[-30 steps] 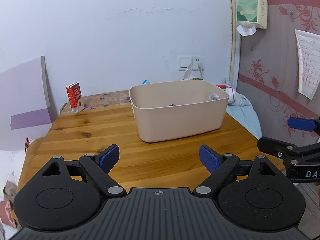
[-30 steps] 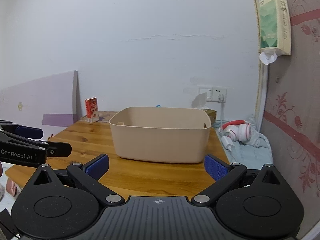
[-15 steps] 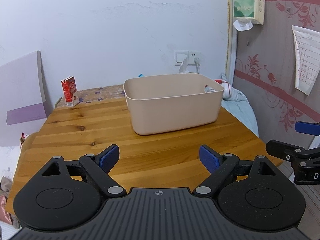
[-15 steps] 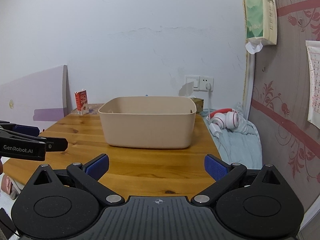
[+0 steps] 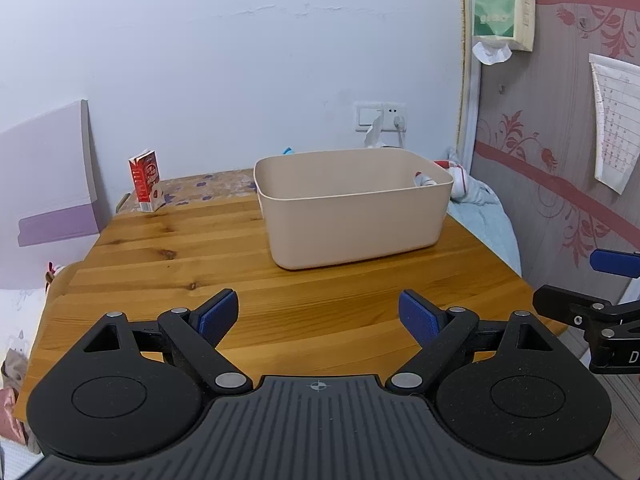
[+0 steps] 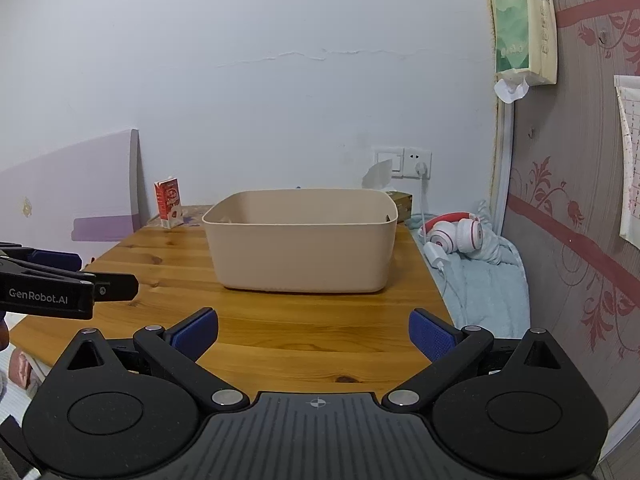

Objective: Organize objects

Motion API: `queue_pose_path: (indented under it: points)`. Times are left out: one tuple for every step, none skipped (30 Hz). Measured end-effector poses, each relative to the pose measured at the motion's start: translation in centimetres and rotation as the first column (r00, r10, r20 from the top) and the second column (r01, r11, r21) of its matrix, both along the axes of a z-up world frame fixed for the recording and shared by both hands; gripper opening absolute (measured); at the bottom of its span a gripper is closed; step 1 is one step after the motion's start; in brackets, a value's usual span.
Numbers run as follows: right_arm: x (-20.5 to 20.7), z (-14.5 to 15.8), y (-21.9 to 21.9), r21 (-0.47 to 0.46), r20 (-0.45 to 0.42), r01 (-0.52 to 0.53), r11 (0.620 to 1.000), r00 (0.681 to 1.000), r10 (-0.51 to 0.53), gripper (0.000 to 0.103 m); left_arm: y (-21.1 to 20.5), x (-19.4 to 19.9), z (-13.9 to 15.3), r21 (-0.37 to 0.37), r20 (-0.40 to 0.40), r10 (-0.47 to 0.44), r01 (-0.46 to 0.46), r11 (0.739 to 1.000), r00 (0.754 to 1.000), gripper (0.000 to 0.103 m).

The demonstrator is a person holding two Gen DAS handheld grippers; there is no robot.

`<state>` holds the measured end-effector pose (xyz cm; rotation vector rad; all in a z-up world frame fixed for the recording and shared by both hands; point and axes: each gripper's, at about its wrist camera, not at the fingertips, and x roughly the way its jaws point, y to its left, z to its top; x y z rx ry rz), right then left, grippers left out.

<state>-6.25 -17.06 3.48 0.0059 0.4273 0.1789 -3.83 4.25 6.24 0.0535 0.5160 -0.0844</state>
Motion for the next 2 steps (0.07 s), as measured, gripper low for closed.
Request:
queue_pose_path:
  points:
    - [0.06,0.01,0.00,-0.002,0.000,0.002,1.000,1.000,-0.002,0.103,0.04,0.05,-0.01,-0.001,0.000,0.002,-0.002,1.000,1.000,0.091]
    - [0.11,0.01,0.02,-0.004,-0.001,0.003,1.000,1.000,-0.003,0.103,0.07,0.07,0.00,-0.002,0.001,0.004,-0.004,1.000,1.000,0.091]
